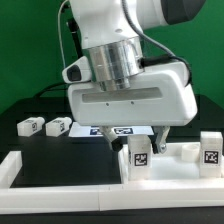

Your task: Assemble square table

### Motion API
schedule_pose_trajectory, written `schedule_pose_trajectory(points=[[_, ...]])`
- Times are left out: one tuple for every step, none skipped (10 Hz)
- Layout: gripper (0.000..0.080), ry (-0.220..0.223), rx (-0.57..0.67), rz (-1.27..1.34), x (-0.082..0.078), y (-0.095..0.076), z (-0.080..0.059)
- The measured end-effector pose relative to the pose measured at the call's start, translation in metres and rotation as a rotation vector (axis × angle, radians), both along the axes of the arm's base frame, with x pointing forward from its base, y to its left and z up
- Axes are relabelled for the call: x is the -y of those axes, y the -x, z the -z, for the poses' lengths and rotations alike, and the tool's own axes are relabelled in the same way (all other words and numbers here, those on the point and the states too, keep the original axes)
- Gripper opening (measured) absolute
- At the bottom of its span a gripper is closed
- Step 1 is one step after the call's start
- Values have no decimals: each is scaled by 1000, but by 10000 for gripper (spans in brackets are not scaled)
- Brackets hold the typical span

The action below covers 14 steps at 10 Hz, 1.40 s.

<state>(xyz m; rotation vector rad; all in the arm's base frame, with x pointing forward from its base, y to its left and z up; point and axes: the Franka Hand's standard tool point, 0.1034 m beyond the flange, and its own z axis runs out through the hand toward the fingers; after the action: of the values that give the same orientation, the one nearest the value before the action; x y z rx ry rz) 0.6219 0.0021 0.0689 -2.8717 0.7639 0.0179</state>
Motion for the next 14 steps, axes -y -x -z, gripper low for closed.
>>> schedule_pose_trajectory(points=[[649,44,19,-176,1,-1,-2],[649,70,42,-369,2,-2,-4],[649,84,73,-508,4,-4,-4],[649,112,141,-516,13,-7,-2],[649,102,120,-461,12,-1,2],[513,103,123,-467,11,-3,1],[513,96,118,-410,11,-3,2],[374,90,107,-327,10,-3,2],[288,87,100,-262,10,-3,2],[288,84,93,-207,10,-3,2],[288,79,86,-147,9,-3,2],[288,66,68,-6,7,-4,1],[288,44,45,164,5,-4,1],[288,10,16,334,2,-4,1]])
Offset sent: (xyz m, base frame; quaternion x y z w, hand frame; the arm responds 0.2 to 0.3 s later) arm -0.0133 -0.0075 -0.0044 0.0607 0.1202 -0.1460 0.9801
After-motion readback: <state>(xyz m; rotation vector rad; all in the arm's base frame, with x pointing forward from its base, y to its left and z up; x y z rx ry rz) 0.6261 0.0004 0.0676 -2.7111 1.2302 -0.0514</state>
